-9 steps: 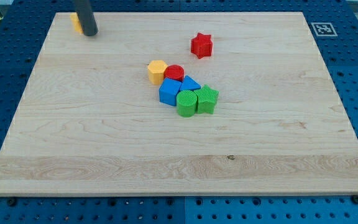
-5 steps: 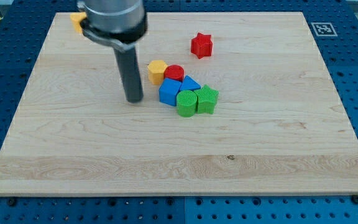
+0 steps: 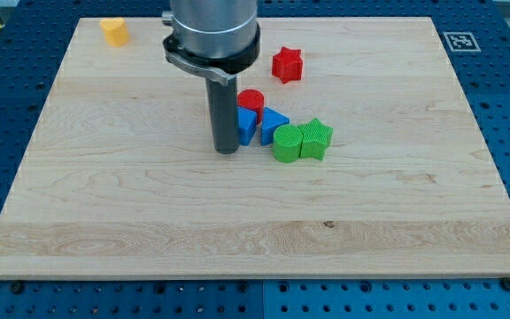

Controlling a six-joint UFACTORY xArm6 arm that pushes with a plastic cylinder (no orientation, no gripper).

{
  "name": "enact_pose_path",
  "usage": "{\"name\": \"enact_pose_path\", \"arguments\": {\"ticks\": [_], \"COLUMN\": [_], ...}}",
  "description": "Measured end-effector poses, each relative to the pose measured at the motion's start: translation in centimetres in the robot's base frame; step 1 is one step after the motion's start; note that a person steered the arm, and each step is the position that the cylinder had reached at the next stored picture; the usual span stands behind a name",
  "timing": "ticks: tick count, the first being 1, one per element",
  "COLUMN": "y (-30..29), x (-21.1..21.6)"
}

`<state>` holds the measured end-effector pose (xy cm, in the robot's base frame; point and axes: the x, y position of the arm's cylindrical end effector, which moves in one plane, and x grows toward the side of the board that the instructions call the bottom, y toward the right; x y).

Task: Move the group of blocks towards right

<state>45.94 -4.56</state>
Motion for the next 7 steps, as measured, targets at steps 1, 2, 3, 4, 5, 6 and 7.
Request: {"name": "enact_pose_path", "arguments": {"ticks": [1,2,3,4,5,6,7], "y": [0.0,0.4,2.1,3.5,6.3,10.9,14.8], "x": [-1.0,-2.2,-3.1,-4.7,-5.3,-5.2,-5.6]}}
